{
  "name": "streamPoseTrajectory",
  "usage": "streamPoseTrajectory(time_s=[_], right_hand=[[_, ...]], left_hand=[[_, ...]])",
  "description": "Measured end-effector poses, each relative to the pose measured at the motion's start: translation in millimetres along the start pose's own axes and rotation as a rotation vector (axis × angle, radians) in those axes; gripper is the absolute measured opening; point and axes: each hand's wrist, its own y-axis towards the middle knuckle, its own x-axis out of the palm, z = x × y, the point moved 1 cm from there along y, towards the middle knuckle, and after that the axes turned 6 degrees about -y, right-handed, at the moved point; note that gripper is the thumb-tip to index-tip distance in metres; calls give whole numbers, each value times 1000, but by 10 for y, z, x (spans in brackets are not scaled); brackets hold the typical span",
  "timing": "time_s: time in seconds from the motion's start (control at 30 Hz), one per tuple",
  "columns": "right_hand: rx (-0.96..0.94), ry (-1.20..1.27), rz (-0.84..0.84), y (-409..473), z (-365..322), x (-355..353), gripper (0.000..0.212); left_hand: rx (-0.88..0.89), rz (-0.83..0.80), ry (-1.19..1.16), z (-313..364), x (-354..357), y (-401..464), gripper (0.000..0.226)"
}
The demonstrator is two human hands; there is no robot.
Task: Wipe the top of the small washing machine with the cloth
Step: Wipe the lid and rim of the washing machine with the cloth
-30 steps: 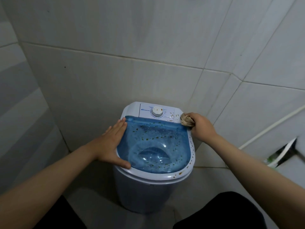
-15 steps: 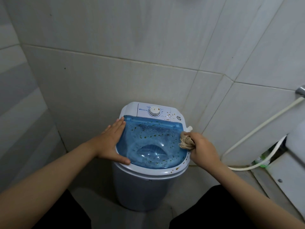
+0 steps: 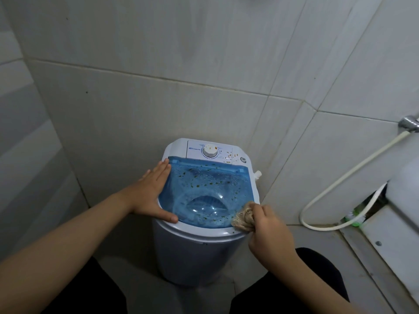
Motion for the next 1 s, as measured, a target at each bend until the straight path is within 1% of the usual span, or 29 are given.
streamPoseTrajectory(time_s=[0.13,0.2,0.27,0.33,0.4,0.43,0.5,0.57,0.63,0.7,0.8,0.9,1.0], right_hand=[[18,-101,-35,-102,-195,-4,54],[29,-115,-65,-161,-313,-13,52],[19,-117,-51,-209,-432,-1,51],[-10,-93,-4,-255,-550,5,50],[-48,-25,-40,-302,-678,-17,47],[-66,5,-105,-313,-718,-21,45],[-91,152,-166,-303,-746,-95,31],[-63,440,-178,-199,-668,-177,20],[13,655,-173,17,-526,-254,17],[73,736,-79,318,-359,-360,22],[86,683,78,848,-124,-511,28],[50,483,175,1420,25,-546,38],[-70,253,207,1884,42,-459,44]], left_hand=[[1,1,-2,0,1,1,148],[1,0,1,3,3,-2,147],[-2,-1,6,9,1,-5,145],[-6,-3,9,13,-9,-5,144],[-8,-3,18,18,-16,-10,145],[-10,-5,21,19,-14,-14,145],[-12,-4,24,27,-3,-19,146],[-8,-4,20,33,5,-21,146],[-7,-12,19,23,-2,-11,144],[-7,-18,26,12,-12,-4,143],[1,-13,23,-2,-9,0,143],[9,-4,1,-14,9,8,145],[9,4,-17,-34,27,15,146]])
